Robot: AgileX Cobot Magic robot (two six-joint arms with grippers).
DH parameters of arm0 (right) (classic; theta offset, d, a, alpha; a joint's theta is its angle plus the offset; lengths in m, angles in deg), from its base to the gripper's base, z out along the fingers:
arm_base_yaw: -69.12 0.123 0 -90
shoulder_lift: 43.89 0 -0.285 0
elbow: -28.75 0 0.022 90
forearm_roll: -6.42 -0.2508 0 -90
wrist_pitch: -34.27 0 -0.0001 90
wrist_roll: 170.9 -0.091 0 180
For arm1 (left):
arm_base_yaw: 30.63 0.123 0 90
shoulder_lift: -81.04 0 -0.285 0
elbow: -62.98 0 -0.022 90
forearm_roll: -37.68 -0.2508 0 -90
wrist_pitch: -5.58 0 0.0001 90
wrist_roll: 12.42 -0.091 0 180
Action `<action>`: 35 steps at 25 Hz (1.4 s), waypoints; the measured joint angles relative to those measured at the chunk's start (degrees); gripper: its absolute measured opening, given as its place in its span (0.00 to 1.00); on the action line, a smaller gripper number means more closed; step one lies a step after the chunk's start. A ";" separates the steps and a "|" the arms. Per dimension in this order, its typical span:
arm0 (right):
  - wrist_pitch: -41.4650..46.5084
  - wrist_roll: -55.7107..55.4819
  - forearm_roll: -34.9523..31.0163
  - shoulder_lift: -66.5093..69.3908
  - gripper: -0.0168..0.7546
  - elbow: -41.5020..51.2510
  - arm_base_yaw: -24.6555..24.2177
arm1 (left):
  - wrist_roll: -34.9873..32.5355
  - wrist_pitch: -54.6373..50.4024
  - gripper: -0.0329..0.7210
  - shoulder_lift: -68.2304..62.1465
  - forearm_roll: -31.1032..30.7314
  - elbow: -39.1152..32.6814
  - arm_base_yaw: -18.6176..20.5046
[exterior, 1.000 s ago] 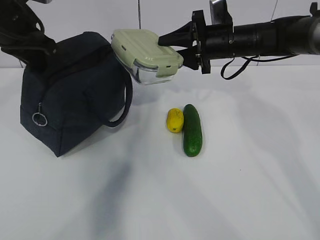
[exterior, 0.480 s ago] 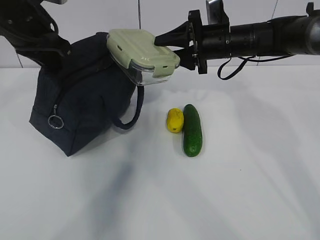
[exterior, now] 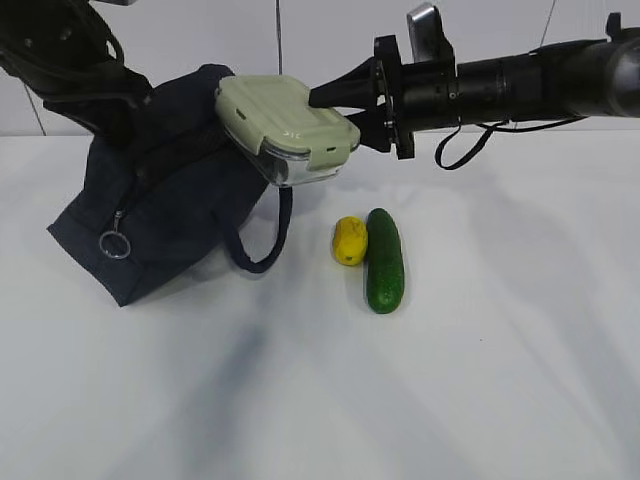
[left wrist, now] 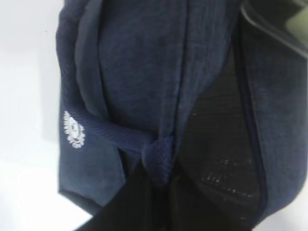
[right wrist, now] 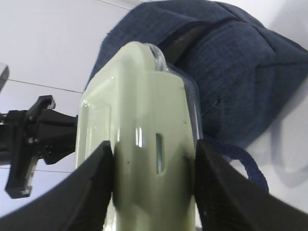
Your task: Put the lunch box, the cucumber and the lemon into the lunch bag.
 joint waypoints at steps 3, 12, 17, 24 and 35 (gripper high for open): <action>0.00 0.10 0.32 1.34 0.53 0.00 0.00 | 0.00 0.09 0.04 0.00 1.02 0.00 0.00; -0.12 0.81 1.07 2.89 0.53 0.00 0.00 | 0.00 0.80 0.04 0.00 4.93 0.00 0.00; -0.12 1.04 1.15 2.89 0.53 0.00 0.00 | 0.00 1.09 0.04 0.00 5.90 0.00 -0.91; -0.12 1.18 4.21 2.89 0.53 0.00 0.00 | 0.00 1.94 0.04 0.00 8.88 0.00 -1.82; -0.12 2.08 5.22 3.18 0.53 0.00 1.91 | -0.32 2.32 0.04 0.00 11.66 0.00 -2.33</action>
